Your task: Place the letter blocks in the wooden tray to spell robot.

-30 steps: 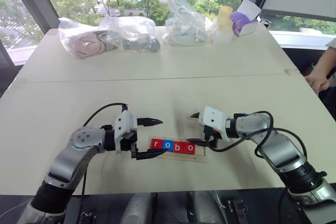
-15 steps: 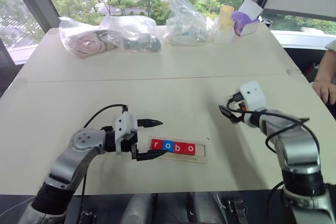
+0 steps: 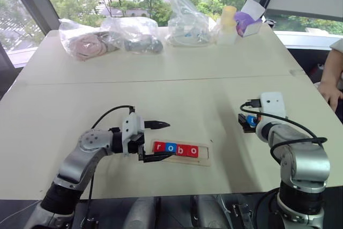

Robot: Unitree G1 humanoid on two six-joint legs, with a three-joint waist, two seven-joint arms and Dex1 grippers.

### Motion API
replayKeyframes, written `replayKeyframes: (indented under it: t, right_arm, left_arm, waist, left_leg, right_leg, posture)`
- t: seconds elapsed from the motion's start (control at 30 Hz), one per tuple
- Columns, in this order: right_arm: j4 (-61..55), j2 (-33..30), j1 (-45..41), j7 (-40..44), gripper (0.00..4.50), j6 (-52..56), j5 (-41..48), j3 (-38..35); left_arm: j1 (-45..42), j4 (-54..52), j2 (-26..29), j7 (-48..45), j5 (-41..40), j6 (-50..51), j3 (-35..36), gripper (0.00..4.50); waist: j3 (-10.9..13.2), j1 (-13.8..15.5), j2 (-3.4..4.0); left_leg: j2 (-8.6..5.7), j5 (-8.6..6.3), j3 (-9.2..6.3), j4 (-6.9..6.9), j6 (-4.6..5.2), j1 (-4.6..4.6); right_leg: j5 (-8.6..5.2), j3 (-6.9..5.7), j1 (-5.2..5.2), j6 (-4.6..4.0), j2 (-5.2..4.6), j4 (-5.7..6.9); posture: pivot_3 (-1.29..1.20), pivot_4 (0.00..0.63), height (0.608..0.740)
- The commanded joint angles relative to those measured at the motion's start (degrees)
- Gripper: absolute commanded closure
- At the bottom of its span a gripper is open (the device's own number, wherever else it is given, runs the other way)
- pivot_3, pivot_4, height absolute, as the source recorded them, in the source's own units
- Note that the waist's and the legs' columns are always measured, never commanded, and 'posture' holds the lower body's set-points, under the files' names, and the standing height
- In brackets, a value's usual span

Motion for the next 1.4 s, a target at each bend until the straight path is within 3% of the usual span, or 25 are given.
replayKeyframes:
  t: [0.03, 0.4, 0.47, 0.63, 0.8, 1.03, 1.2, 1.4]
  right_arm:
    - [1.7, 2.2, -1.5, -1.9, 0.07, -0.3, -0.3, -3.4]
    - [6.0, 10.1, -5.4, -4.2, 0.07, 2.9, 1.3, -8.3]
    - [6.0, 11.2, -6.2, -4.5, 0.86, 3.7, 1.5, -8.8]
    - [6.1, 12.1, -7.4, -4.9, 3.34, 4.6, 1.6, -8.9]
    - [0.3, 6.2, -3.4, -2.1, 3.35, 9.6, 3.2, -3.9]
    - [-15.7, 1.9, 13.8, 5.2, 3.35, 10.5, 14.4, -3.2]
    - [-22.2, 1.7, 20.8, 5.4, 3.35, 10.5, 21.9, -5.7]
    - [-23.4, 2.7, 22.5, 1.8, 3.35, 10.5, 28.9, -7.3]
  left_arm:
    - [-0.8, -0.1, -0.1, -0.4, 0.1, -1.1, 0.4, 0.00]
    - [-0.2, -1.2, 1.0, -0.7, -0.3, -0.9, 1.0, 0.00]
    - [0.0, -1.7, 1.3, -0.8, -0.7, -0.7, 1.1, 0.00]
    - [0.2, -2.1, 1.8, -1.2, -1.1, -0.7, 1.3, 0.00]
    - [-0.1, -2.0, 2.6, -2.5, -1.9, -0.6, 1.5, 0.00]
    - [-0.8, -0.8, 5.0, -6.9, -2.2, -2.2, 1.7, 0.00]
    - [-1.6, 0.2, 5.6, -9.3, -2.2, -3.5, 1.9, 0.00]
    - [-2.1, 1.0, 5.5, -10.4, -1.6, -4.4, 1.6, 0.00]
  waist:
    - [0.0, -0.2, 0.01]
    - [0.0, -1.2, 0.04]
    - [0.0, -1.3, 0.05]
    - [0.0, -1.3, 0.07]
    - [0.0, -1.2, 0.08]
    - [-0.1, -0.9, 0.06]
    - [-0.1, -1.1, 0.06]
    - [-0.1, -1.0, 0.04]
  left_leg:
    - [0.00, 0.00, 0.00, 0.00, 0.00, 0.00]
    - [0.02, 0.00, -0.01, -0.02, 0.00, 0.04]
    - [0.02, 0.00, -0.01, -0.02, 0.00, 0.05]
    - [0.03, 0.00, -0.02, -0.03, 0.00, 0.06]
    - [0.02, 0.00, -0.01, -0.03, 0.00, 0.05]
    - [0.02, -0.02, -0.10, -0.12, 0.04, 0.02]
    - [0.05, -0.03, -0.10, -0.06, 0.05, 0.07]
    - [0.07, -0.03, -0.11, -0.01, 0.05, 0.11]
  right_leg:
    - [0.00, 0.00, 0.00, 0.00, 0.00, 0.00]
    - [0.01, 0.01, 0.00, 0.01, 0.05, 0.03]
    - [0.01, 0.01, 0.01, 0.01, 0.05, 0.03]
    - [0.01, 0.01, 0.00, 0.00, 0.05, 0.03]
    - [0.01, 0.01, 0.00, 0.00, 0.04, 0.03]
    - [-0.02, -0.09, 0.04, 0.03, 0.01, -0.01]
    - [-0.05, -0.11, 0.09, 0.04, 0.02, -0.03]
    - [-0.13, -0.10, 0.16, -0.12, 0.01, -0.03]
  posture:
    - [0.00, 0.150, 0.740]
    - [0.00, 0.150, 0.740]
    - [0.00, 0.150, 0.740]
    - [0.00, 0.150, 0.740]
    - [0.00, 0.150, 0.740]
    - [0.00, 0.150, 0.740]
    - [0.00, 0.150, 0.740]
    - [0.00, 0.150, 0.740]
